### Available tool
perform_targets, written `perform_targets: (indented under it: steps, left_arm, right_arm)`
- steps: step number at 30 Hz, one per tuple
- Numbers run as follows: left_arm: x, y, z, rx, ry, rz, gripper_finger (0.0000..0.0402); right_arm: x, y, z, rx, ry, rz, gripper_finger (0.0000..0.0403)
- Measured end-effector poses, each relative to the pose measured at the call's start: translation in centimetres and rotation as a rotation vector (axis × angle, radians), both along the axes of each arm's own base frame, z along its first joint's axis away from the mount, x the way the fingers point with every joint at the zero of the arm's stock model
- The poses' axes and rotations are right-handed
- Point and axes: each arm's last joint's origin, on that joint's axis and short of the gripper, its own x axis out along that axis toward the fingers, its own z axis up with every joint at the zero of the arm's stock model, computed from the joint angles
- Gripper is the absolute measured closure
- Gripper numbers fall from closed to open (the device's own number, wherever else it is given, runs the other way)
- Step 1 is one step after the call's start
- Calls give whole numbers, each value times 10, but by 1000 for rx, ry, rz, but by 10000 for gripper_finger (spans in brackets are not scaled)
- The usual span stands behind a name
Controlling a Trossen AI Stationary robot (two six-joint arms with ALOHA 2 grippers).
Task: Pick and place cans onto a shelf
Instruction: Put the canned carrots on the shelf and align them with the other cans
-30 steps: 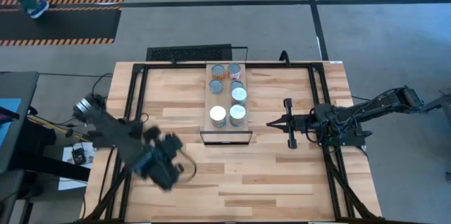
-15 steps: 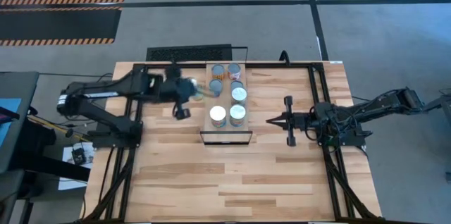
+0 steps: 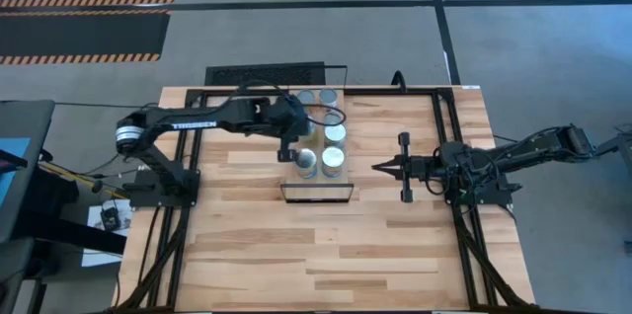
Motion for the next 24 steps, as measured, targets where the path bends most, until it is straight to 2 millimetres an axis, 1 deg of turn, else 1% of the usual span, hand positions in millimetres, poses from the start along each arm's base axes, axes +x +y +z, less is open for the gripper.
perform_targets:
  steps: [3, 10, 15, 24]
  left_arm:
    - [3, 0, -7, -21, 23, -10, 401]
    - [0, -3, -2, -72, -3, -1, 401]
    - [0, -5, -9, -118, 43, -12, 401]
    - [0, -5, -8, -130, 32, 10, 401]
  right_arm:
    - [0, 0, 0, -1, 2, 2, 396]
    - [0, 0, 0, -4, 5, 3, 396]
    - [0, 0, 0, -4, 4, 3, 396]
    - [0, 0, 0, -3, -2, 3, 396]
